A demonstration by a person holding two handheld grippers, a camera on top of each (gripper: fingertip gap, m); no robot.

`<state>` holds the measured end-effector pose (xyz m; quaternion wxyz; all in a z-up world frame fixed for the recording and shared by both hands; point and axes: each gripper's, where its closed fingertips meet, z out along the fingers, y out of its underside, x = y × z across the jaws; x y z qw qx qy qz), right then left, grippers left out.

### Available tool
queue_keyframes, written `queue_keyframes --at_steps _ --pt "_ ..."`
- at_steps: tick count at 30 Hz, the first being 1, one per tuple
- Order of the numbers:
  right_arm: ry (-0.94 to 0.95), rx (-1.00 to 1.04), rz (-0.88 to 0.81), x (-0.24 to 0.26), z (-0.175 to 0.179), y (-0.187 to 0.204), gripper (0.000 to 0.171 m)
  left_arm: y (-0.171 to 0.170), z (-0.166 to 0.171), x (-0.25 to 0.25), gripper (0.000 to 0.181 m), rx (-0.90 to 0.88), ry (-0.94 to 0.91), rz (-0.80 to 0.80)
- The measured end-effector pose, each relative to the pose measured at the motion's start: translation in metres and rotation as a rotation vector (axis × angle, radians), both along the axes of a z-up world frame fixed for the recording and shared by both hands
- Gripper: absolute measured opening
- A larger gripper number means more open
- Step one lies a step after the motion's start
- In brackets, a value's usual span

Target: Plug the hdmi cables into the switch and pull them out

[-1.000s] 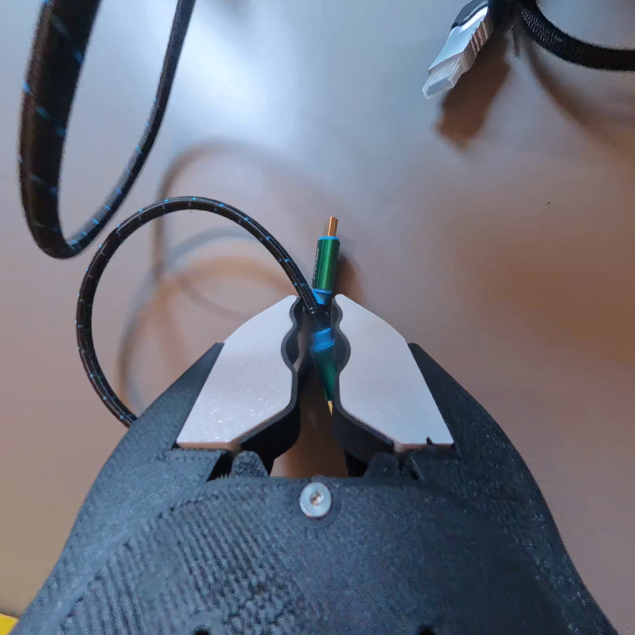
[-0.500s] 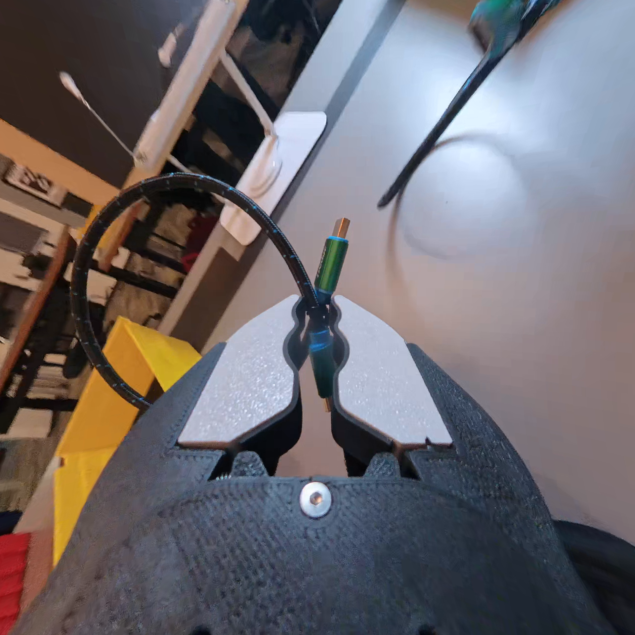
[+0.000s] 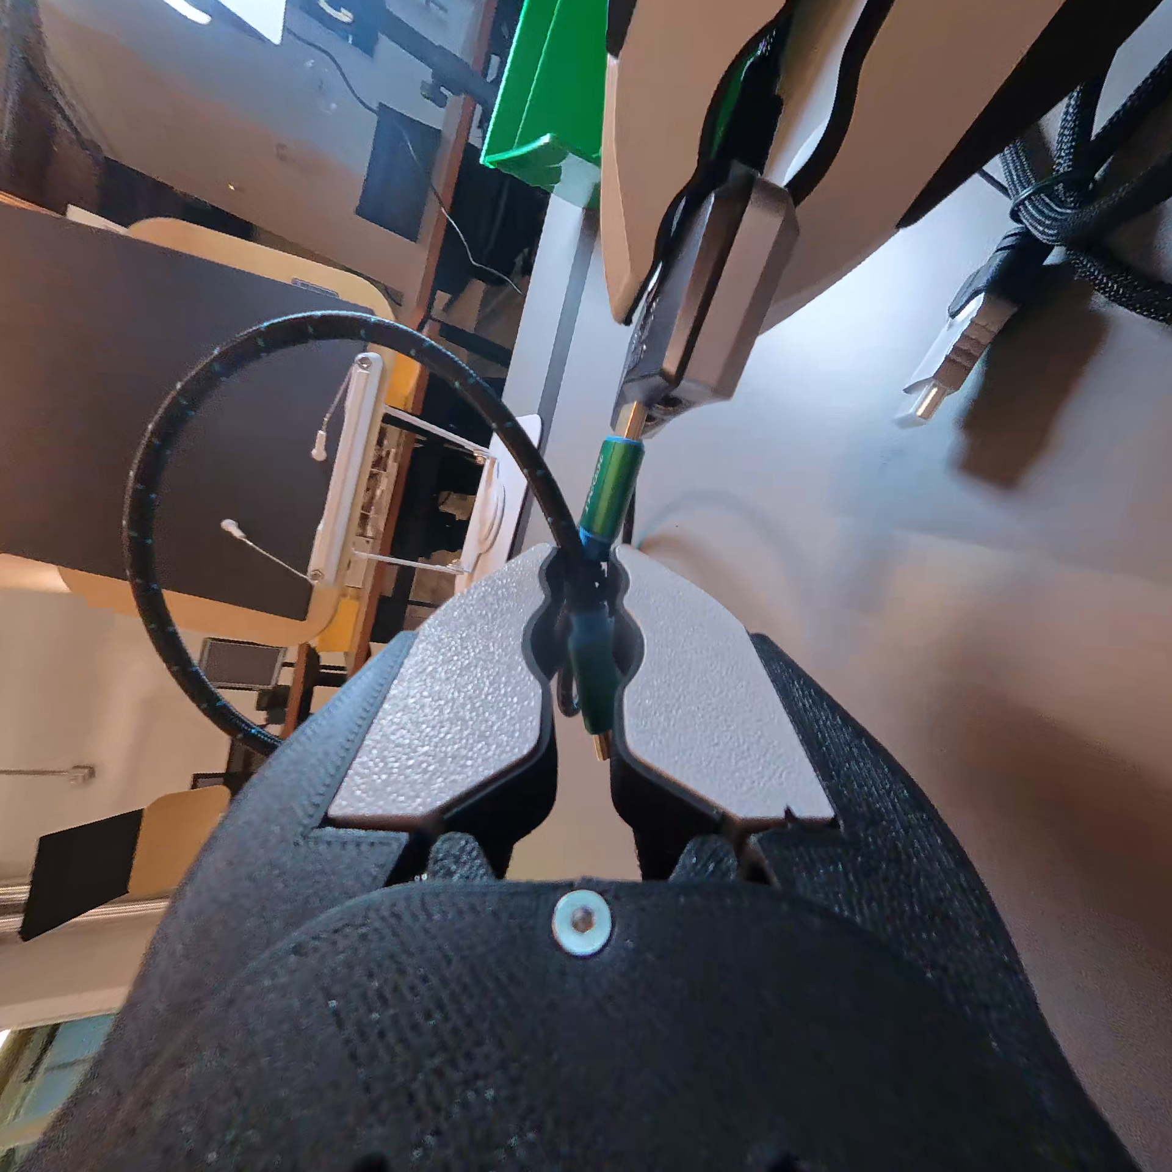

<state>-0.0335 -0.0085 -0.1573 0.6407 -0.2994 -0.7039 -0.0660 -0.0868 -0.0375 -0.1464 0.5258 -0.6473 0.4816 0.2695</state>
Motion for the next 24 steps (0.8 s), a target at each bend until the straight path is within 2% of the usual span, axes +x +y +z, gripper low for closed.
queue_keyframes --at_steps 8,24 --pt "0.083 0.009 0.047 0.007 0.008 0.000 0.023 -0.006 0.001 0.009 0.013 0.008 0.043 0.018" --pt "0.056 0.095 0.015 0.009 0.004 0.006 0.023 -0.012 0.002 0.015 0.013 0.016 0.037 -0.001"
